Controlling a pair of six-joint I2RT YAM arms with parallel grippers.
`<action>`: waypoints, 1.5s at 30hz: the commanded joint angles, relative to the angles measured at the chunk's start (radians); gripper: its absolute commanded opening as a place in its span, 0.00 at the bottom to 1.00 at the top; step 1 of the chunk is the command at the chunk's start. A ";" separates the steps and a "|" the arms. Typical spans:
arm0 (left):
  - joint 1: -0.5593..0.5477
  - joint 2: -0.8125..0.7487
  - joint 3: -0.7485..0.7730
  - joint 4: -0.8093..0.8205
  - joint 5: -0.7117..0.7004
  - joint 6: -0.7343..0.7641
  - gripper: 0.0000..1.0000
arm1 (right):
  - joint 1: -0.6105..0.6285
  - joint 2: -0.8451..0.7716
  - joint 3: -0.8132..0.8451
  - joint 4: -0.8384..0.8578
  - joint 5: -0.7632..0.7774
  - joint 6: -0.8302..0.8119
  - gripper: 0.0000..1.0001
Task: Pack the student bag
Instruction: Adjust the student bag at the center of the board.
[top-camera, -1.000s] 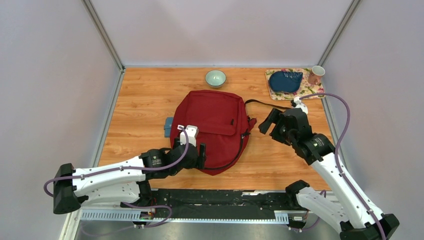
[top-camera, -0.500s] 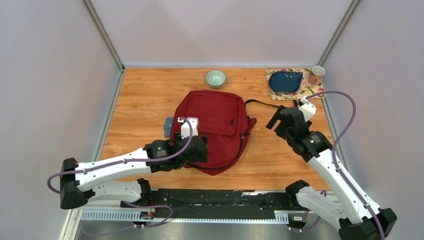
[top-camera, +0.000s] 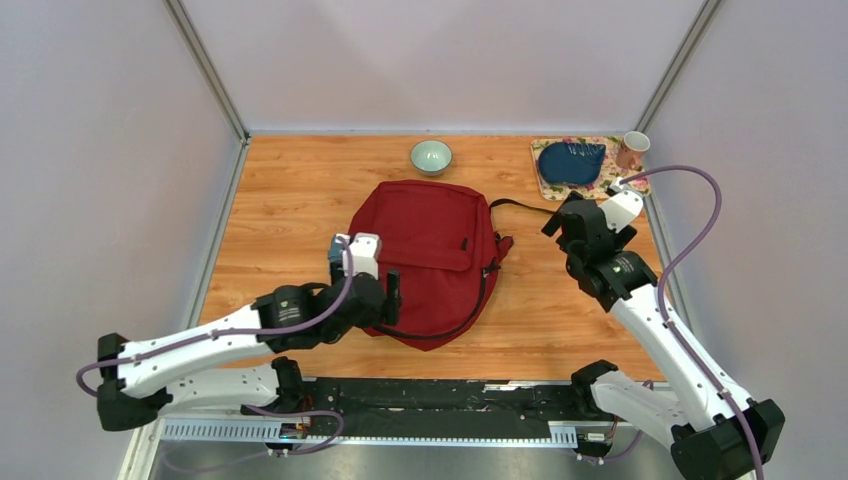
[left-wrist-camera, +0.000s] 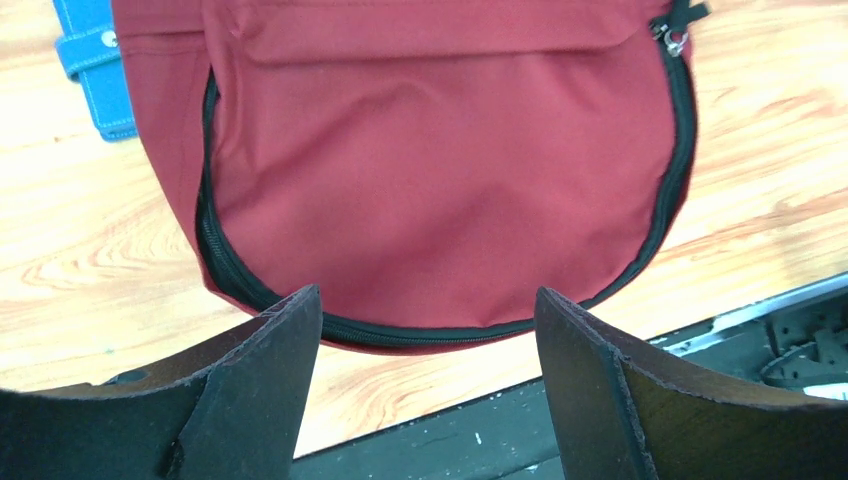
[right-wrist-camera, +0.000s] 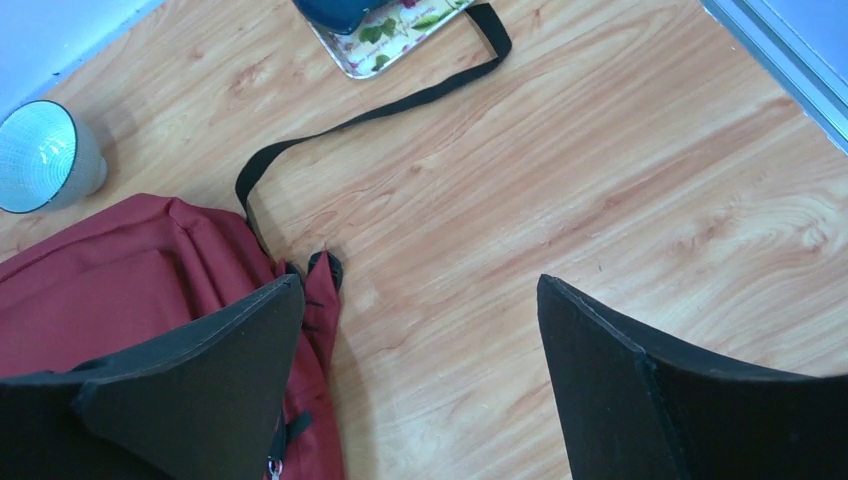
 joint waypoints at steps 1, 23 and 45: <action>0.000 -0.174 -0.064 0.107 -0.066 0.123 0.85 | -0.010 0.009 0.019 0.121 0.005 -0.044 0.90; 0.494 -0.032 -0.042 0.232 0.234 0.479 0.88 | 0.019 0.202 0.175 0.102 -0.553 -0.182 0.90; 0.961 -0.084 -0.243 0.316 0.598 0.310 0.88 | 0.025 -0.007 -0.126 0.049 -0.964 -0.069 0.89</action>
